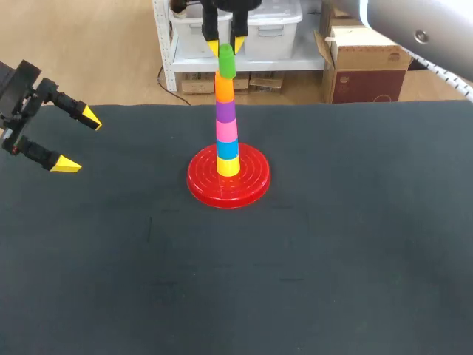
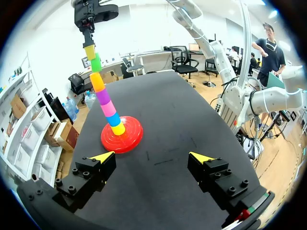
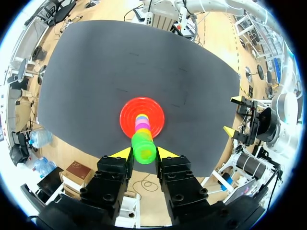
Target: Pick up and stack the cylinders on the red base in this order: pink,purple,orange,green
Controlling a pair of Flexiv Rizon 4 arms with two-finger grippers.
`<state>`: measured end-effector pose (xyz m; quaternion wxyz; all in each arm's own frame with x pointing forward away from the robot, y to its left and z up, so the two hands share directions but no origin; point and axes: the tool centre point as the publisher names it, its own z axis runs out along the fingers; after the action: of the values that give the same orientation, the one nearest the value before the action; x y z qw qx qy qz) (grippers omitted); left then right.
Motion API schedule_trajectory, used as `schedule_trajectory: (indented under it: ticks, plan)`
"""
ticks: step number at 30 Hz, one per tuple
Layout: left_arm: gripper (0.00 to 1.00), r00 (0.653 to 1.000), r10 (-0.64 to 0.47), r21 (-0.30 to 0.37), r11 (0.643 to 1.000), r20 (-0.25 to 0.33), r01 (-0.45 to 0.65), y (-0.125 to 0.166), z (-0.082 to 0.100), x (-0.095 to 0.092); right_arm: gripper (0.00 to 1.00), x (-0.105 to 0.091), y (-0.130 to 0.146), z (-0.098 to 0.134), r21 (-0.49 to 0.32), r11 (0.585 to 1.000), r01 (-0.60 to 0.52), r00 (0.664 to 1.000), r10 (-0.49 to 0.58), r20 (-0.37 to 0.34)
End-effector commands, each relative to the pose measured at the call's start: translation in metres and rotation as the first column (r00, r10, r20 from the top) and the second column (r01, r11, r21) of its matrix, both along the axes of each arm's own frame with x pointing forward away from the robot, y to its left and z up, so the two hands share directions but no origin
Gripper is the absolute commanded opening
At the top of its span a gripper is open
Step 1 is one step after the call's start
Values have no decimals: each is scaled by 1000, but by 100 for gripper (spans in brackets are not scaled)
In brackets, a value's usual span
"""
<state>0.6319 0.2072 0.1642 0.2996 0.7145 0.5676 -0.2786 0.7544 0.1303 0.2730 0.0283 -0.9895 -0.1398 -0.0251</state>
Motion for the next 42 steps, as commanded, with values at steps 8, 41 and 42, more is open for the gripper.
schedule_trajectory:
  ticks: [8,41,42]
  plan:
    - [100,1000,-1,-1,1000,2,1,1,-1,0,0,6,6,-5,7,1000,1,1000,-1,6]
    - [100,1000,-1,-1,1000,2,1,1,-1,0,0,35,7,-8,71,995,66,991,-57,-120]
    - [100,1000,-1,-1,1000,2,1,1,-1,0,0,35,7,-7,71,995,65,991,-56,-122]
